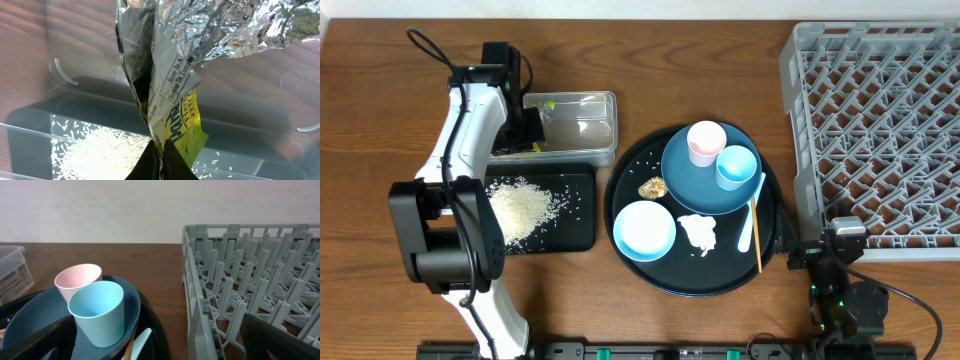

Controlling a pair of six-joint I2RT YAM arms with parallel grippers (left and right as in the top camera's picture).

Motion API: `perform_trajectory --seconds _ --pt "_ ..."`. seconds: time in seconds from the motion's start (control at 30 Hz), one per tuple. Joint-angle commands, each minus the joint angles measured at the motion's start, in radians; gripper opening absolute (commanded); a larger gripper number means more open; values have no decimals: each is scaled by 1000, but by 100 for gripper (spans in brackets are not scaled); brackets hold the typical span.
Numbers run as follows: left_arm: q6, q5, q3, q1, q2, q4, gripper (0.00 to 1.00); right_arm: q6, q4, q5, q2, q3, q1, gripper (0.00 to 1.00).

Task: Sort waste into correct bins and load items into the dishwasher rack
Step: 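Lower the wrappers into the clear container and open the left gripper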

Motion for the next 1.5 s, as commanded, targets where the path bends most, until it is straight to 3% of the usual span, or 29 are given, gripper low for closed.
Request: perform_trajectory --seconds 0.0,0.13,0.17,0.23,0.3,0.5,0.93,0.97,1.0,1.1,1.47 --pt "-9 -13 -13 2 -20 -11 6 -11 -2 7 0 -3 -7 99" --pt "-9 -18 -13 2 -20 -8 7 -11 -2 7 0 -3 -7 99" --pt "-9 -20 -13 2 -20 -6 15 -11 -2 7 0 -3 -7 99" --pt "-9 -20 -13 3 -20 0 41 -11 -2 7 0 -3 -7 99" --pt "-9 -20 -13 3 -20 9 56 -11 -2 7 0 -3 -7 99" --pt "-9 -20 36 3 -28 13 60 -11 -2 7 0 -3 -7 99" --pt "-18 -19 116 3 -275 8 60 -11 -2 7 0 -3 -7 99" --pt "-24 -19 116 3 -290 1 57 -11 -2 7 0 -3 -7 99" --pt "-33 -19 116 3 -301 -6 47 -11 -2 7 0 -3 -7 99" --pt "-37 -19 113 3 -303 -19 7 -11 -1 7 0 -3 -7 99" --pt "-40 -11 29 3 -135 21 6 -11 -2 7 0 -3 -7 99"
